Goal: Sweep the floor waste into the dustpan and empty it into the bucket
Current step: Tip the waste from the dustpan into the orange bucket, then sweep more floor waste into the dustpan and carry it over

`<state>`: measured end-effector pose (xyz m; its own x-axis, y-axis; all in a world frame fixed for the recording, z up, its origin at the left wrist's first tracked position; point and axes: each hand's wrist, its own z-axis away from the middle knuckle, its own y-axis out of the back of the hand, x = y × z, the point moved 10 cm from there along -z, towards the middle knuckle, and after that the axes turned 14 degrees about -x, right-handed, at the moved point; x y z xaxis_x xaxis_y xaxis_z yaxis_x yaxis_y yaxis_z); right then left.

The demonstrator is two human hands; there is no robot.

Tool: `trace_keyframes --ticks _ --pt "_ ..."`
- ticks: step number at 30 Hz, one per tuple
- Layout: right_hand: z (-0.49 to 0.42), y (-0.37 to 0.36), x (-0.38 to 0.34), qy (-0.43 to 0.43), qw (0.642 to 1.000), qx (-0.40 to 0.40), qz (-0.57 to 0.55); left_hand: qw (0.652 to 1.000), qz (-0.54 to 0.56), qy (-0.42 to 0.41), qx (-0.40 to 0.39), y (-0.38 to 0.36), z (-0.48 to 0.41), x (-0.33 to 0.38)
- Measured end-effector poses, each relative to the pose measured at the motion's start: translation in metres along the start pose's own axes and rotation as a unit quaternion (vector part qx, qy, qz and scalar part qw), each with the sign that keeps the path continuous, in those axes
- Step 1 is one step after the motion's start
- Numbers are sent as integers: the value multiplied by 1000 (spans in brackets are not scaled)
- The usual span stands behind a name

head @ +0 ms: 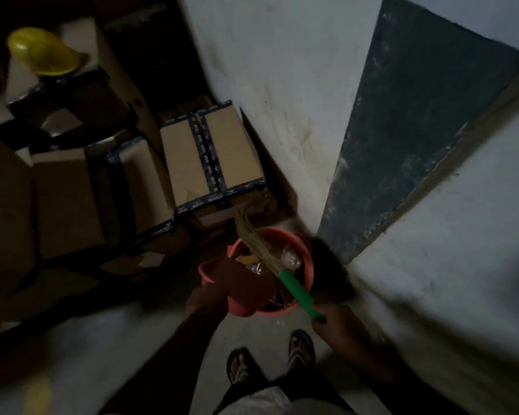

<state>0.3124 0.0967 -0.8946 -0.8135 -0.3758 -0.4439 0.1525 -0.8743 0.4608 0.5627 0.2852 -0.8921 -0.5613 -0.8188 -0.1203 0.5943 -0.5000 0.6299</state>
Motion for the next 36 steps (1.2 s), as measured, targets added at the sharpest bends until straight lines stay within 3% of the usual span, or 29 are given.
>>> trace_keyframes --ticks 9,22,26,31,36 --pt "27 -57 -85 92 984 -44 144 990 126 47 32 -100 74 -102" --pt "75 -287 -181 188 917 -142 321 940 311 134 42 -331 230 -259" --pt "95 -339 -222 202 880 -161 398 907 382 174 41 -377 242 -303" --pt "54 -404 -264 200 852 -214 435 871 438 221 14 -431 218 -353" --pt "-57 -475 -301 183 810 -254 496 818 513 261 -14 -517 166 -390"
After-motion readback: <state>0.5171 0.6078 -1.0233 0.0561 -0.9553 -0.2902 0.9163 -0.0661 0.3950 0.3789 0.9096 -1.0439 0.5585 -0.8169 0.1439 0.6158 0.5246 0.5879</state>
